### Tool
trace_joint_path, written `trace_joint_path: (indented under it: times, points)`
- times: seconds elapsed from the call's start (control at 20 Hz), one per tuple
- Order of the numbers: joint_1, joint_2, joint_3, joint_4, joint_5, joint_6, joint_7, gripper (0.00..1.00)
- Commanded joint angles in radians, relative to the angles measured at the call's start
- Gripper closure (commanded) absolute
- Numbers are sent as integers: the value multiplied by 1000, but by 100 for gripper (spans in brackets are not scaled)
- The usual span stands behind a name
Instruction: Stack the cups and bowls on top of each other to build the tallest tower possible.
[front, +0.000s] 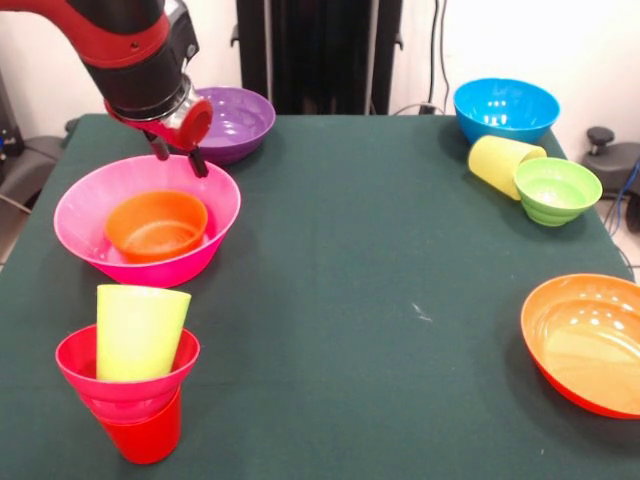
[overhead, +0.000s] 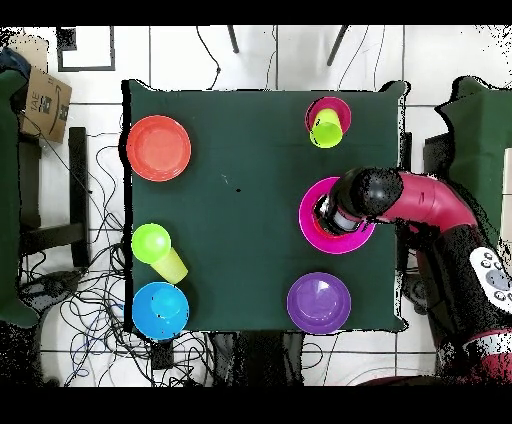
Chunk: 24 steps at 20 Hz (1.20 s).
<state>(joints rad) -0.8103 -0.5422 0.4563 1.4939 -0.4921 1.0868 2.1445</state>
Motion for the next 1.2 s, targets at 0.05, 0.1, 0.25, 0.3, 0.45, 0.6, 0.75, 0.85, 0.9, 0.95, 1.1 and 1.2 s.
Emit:
trace_joint_path:
  times: [0.05,0.1,0.25,0.3,0.45,0.6,0.75,0.85,0.9,0.95,1.1,1.2]
  points:
    - [-12,0,65,48,5,77,-271,0]
    - [-11,3,68,44,5,85,-271,0]
    - [-16,-2,75,68,12,77,-257,0]
    - [-18,3,79,82,20,64,-244,0]
    - [-29,18,94,125,53,21,-196,0]
    - [-41,40,110,154,89,-33,-146,0]
    - [-54,62,116,180,99,-86,-125,0]
    - [-53,76,116,187,110,-83,-115,0]
    - [-54,79,117,193,119,-83,-109,0]
    - [-46,83,118,198,126,-88,-95,0]
    - [-38,101,121,209,151,-130,-59,0]
    - [-30,108,118,216,162,-166,-33,0]
